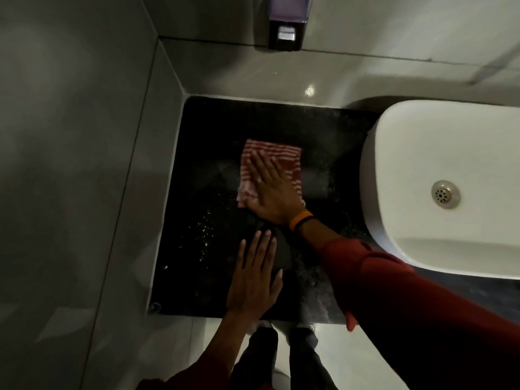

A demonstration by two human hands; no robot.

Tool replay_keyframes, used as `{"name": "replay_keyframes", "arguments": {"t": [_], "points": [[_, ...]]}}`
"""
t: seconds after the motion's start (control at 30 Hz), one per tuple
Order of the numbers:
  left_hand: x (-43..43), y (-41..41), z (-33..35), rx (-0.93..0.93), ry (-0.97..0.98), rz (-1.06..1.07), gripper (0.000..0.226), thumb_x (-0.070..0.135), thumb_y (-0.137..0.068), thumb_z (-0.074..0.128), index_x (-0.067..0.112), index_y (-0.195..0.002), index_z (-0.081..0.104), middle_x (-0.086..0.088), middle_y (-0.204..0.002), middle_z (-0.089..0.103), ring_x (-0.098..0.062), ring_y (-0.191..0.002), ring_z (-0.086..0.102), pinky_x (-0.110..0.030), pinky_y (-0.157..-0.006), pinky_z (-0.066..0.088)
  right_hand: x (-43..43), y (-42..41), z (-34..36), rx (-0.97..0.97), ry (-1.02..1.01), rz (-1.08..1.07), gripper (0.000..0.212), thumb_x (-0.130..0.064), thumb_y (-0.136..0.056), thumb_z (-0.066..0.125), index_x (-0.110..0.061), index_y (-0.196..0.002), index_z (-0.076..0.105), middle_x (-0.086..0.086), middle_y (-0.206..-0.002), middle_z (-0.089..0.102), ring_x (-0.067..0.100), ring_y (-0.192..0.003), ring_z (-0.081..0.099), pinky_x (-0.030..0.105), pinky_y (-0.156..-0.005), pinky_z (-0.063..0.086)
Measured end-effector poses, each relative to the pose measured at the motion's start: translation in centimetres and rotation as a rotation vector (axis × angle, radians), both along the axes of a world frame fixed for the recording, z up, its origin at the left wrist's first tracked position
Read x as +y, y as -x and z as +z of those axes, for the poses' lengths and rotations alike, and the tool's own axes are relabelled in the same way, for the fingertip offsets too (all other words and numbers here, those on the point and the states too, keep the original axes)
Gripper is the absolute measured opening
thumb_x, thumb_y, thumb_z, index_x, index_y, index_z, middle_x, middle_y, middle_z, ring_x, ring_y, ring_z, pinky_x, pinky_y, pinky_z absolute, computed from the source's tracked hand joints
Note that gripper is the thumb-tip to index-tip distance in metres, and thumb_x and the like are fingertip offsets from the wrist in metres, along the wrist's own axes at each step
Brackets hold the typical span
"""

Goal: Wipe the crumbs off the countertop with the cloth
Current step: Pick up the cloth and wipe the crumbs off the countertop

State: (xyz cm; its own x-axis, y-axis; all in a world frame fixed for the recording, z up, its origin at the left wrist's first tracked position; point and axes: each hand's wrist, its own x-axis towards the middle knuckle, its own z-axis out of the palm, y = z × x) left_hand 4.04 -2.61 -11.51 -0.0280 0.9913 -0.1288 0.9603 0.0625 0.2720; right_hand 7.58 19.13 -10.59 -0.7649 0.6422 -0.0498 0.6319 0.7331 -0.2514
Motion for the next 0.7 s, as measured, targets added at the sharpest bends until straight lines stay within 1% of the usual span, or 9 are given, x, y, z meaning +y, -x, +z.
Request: {"name": "replay_keyframes", "arguments": {"t": [0.07,0.1,0.17,0.23,0.33,0.43,0.5,0.57,0.7], "points": [[-0.1,0.1,0.2,-0.034,-0.026,0.004,0.072,0.046,-0.098,0.037,0.013,-0.156,0.011,-0.009,-0.166,0.006,-0.026,-0.153,0.006,-0.053,-0.121,0.019,0.1,-0.3,0.8,0.015,0.042,0.019,0.085,-0.058,-0.096,0.042,-0.007,-0.157,0.013,0.013,-0.167,0.007,0.027,-0.156,0.003,0.05,-0.126,0.009],[-0.2,0.1,0.5,-0.079,-0.048,0.022,0.07,0.044,-0.098,0.039,0.014,-0.155,0.014,-0.008,-0.165,0.011,-0.024,-0.153,0.008,-0.051,-0.122,0.02,-0.2,-0.8,1.4,0.085,0.091,-0.01,0.083,-0.055,-0.097,0.045,-0.008,-0.157,0.014,0.012,-0.167,0.009,0.026,-0.156,0.004,0.05,-0.126,0.009],[0.0,0.3,1.3,-0.204,-0.106,0.093,0.062,0.037,-0.098,0.041,0.016,-0.153,0.024,-0.007,-0.162,0.022,-0.021,-0.15,0.018,-0.048,-0.12,0.025,-1.6,-2.6,2.5,0.296,0.14,-0.177,0.073,-0.047,-0.099,0.045,-0.01,-0.157,0.019,0.009,-0.167,0.015,0.022,-0.156,0.007,0.046,-0.128,0.007],[1.8,1.2,2.4,-0.234,-0.199,0.11,0.053,0.029,-0.099,0.041,0.014,-0.15,0.033,-0.009,-0.156,0.036,-0.024,-0.145,0.032,-0.049,-0.115,0.033,-4.2,-5.7,2.4,0.383,0.102,-0.416,0.065,-0.04,-0.101,0.04,-0.01,-0.156,0.023,0.007,-0.166,0.017,0.021,-0.156,0.008,0.044,-0.128,0.009],[8.9,3.8,4.1,-0.087,-0.259,0.014,0.05,0.02,-0.099,0.039,0.009,-0.147,0.037,-0.013,-0.152,0.042,-0.032,-0.143,0.035,-0.051,-0.116,0.032,-8.5,-10.6,1.0,0.178,0.035,-0.621,0.066,-0.043,-0.101,0.031,-0.005,-0.154,0.025,0.012,-0.166,0.017,0.027,-0.155,0.011,0.052,-0.125,0.018],[18.3,5.9,5.4,0.077,-0.148,-0.171,0.053,0.021,-0.096,0.048,0.008,-0.146,0.037,-0.014,-0.154,0.04,-0.033,-0.145,0.031,-0.049,-0.121,0.019,-10.2,-12.6,0.0,-0.005,0.01,-0.586,0.069,-0.046,-0.1,0.028,-0.004,-0.155,0.022,0.012,-0.167,0.012,0.025,-0.156,0.007,0.051,-0.125,0.018],[21.6,6.5,4.2,0.165,-0.05,-0.305,0.059,0.031,-0.099,0.042,0.008,-0.151,0.026,-0.013,-0.16,0.028,-0.029,-0.15,0.02,-0.044,-0.123,0.009,-10.2,-12.7,-0.2,-0.01,-0.007,-0.573,0.07,-0.047,-0.1,0.03,-0.005,-0.155,0.023,0.013,-0.167,0.012,0.025,-0.156,0.007,0.05,-0.125,0.016],[22.0,6.9,2.5,0.171,-0.003,-0.333,0.063,0.038,-0.101,0.034,0.01,-0.155,0.015,-0.01,-0.164,0.015,-0.026,-0.152,0.011,-0.043,-0.123,0.005,-10.2,-12.6,-0.4,0.005,-0.012,-0.575,0.071,-0.048,-0.099,0.033,-0.005,-0.155,0.024,0.013,-0.167,0.013,0.024,-0.156,0.007,0.049,-0.126,0.014],[20.9,7.4,0.9,0.158,-0.056,-0.282,0.062,0.04,-0.101,0.028,0.011,-0.154,0.018,-0.009,-0.164,0.018,-0.025,-0.152,0.014,-0.046,-0.124,0.013,-10.2,-12.9,-0.8,0.023,-0.021,-0.582,0.073,-0.05,-0.096,0.037,-0.006,-0.154,0.026,0.012,-0.167,0.015,0.024,-0.156,0.007,0.047,-0.127,0.011]]}}
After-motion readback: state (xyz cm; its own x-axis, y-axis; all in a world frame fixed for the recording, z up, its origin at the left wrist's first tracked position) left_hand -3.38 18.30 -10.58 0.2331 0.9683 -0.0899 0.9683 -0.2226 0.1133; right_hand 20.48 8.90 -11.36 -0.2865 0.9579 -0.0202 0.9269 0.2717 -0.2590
